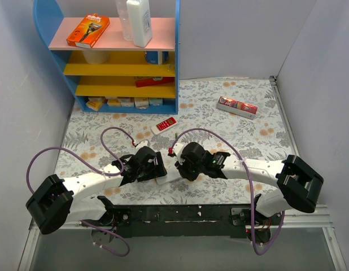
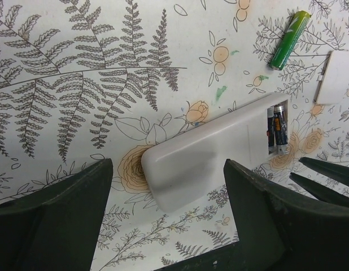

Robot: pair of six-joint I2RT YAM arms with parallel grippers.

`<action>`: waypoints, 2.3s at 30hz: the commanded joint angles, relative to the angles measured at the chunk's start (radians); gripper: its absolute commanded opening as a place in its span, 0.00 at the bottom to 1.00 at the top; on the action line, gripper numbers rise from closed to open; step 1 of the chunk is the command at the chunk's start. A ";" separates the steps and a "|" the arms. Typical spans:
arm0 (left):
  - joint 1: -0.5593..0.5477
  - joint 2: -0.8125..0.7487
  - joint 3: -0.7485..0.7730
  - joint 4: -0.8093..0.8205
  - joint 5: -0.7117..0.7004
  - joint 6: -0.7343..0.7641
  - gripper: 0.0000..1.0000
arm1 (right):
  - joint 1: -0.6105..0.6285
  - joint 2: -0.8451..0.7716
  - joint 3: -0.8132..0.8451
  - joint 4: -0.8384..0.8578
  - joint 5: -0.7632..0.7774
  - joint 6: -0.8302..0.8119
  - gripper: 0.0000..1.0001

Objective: Load the batteries into the remote control

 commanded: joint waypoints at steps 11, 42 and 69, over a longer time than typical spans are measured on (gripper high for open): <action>0.002 0.094 0.088 0.054 -0.011 0.130 0.82 | -0.016 -0.037 -0.027 0.053 -0.023 -0.074 0.20; 0.002 0.237 0.099 0.256 0.213 0.250 0.59 | -0.077 0.032 -0.095 0.226 -0.095 0.007 0.07; 0.000 0.274 0.056 0.349 0.345 0.279 0.37 | -0.102 0.176 0.023 0.019 0.017 0.289 0.01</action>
